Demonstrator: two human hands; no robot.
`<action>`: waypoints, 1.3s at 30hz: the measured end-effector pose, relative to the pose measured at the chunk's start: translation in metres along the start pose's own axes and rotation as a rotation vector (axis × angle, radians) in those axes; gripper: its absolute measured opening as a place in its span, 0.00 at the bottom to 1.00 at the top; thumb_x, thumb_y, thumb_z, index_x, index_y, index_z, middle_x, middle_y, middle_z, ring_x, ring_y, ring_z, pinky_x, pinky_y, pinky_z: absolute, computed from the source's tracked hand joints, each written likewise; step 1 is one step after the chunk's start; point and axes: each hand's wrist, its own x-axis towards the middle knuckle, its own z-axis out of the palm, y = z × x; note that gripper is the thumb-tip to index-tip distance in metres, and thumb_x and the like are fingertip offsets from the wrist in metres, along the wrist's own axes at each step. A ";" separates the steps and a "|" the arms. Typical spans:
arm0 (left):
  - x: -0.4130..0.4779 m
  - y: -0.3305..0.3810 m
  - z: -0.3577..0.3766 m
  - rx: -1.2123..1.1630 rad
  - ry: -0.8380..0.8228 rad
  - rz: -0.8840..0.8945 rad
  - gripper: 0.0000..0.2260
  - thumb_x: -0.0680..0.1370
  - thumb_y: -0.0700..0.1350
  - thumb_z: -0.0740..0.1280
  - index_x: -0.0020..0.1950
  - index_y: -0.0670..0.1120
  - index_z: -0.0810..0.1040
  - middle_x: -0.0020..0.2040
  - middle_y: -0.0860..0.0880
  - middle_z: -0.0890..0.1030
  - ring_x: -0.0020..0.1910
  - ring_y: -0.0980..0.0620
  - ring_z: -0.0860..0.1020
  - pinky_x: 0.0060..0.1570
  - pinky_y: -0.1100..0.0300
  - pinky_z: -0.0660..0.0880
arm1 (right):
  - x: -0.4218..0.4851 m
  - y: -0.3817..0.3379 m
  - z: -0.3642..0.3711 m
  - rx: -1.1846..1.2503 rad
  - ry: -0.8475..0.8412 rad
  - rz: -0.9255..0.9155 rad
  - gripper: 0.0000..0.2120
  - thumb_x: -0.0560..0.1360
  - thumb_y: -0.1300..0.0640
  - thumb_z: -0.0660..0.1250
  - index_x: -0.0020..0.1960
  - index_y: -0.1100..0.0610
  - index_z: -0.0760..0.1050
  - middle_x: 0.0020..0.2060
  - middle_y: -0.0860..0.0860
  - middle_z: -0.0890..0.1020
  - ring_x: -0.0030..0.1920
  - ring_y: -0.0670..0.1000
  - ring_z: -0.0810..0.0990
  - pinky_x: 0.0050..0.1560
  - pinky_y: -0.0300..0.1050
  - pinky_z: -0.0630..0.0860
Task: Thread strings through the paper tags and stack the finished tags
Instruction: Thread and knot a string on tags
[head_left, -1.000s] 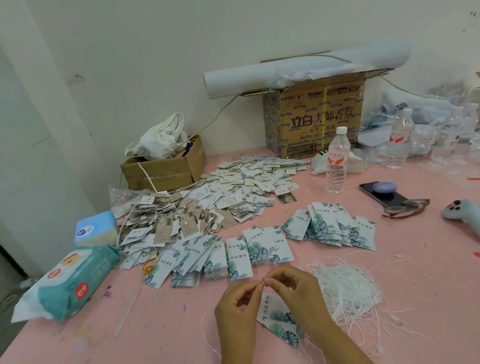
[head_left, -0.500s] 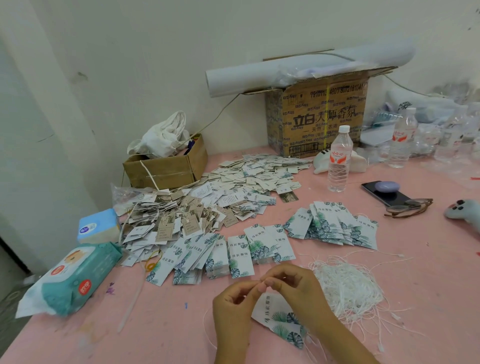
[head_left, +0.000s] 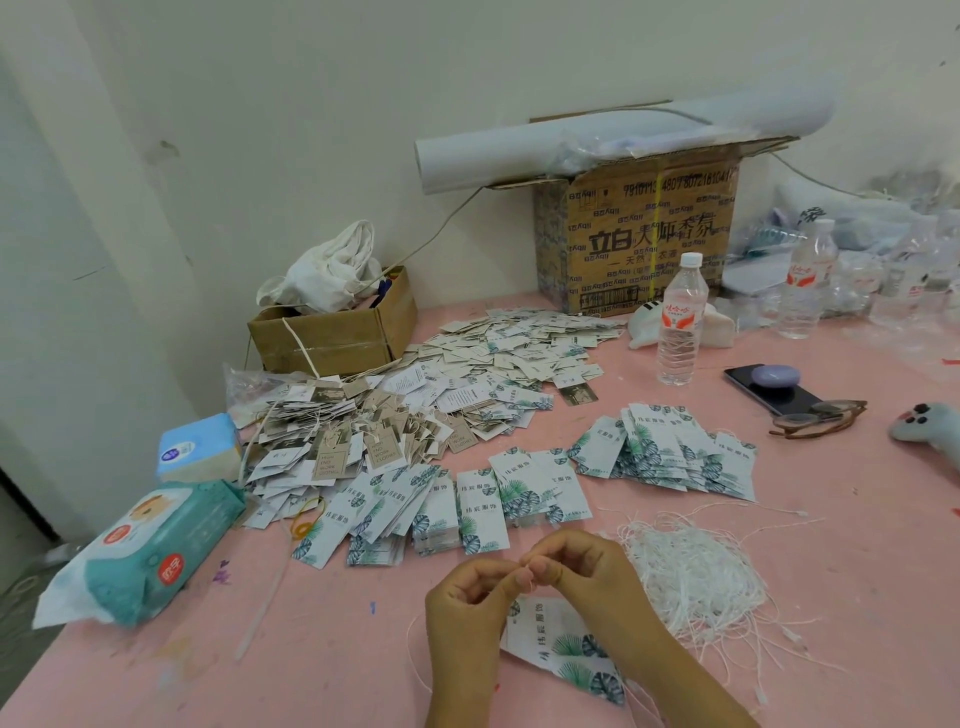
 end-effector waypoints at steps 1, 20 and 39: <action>0.000 0.000 0.000 0.005 0.003 0.000 0.09 0.57 0.47 0.78 0.35 0.47 0.85 0.33 0.40 0.84 0.32 0.50 0.81 0.37 0.57 0.77 | 0.000 0.000 0.000 -0.009 0.000 0.001 0.03 0.68 0.57 0.74 0.40 0.57 0.83 0.36 0.55 0.84 0.39 0.51 0.82 0.44 0.40 0.78; 0.002 0.001 -0.004 -0.028 -0.061 -0.032 0.12 0.56 0.44 0.83 0.31 0.46 0.82 0.31 0.40 0.82 0.29 0.49 0.78 0.31 0.60 0.74 | -0.002 -0.001 0.000 0.089 -0.079 0.113 0.05 0.69 0.56 0.73 0.42 0.58 0.83 0.36 0.55 0.83 0.38 0.49 0.79 0.44 0.39 0.77; 0.006 0.006 -0.011 -0.494 0.140 -0.089 0.09 0.72 0.45 0.65 0.46 0.40 0.79 0.39 0.47 0.84 0.38 0.52 0.83 0.45 0.57 0.80 | 0.003 0.018 -0.005 -0.861 -0.248 0.033 0.27 0.72 0.42 0.69 0.69 0.36 0.65 0.55 0.36 0.71 0.57 0.38 0.67 0.53 0.23 0.57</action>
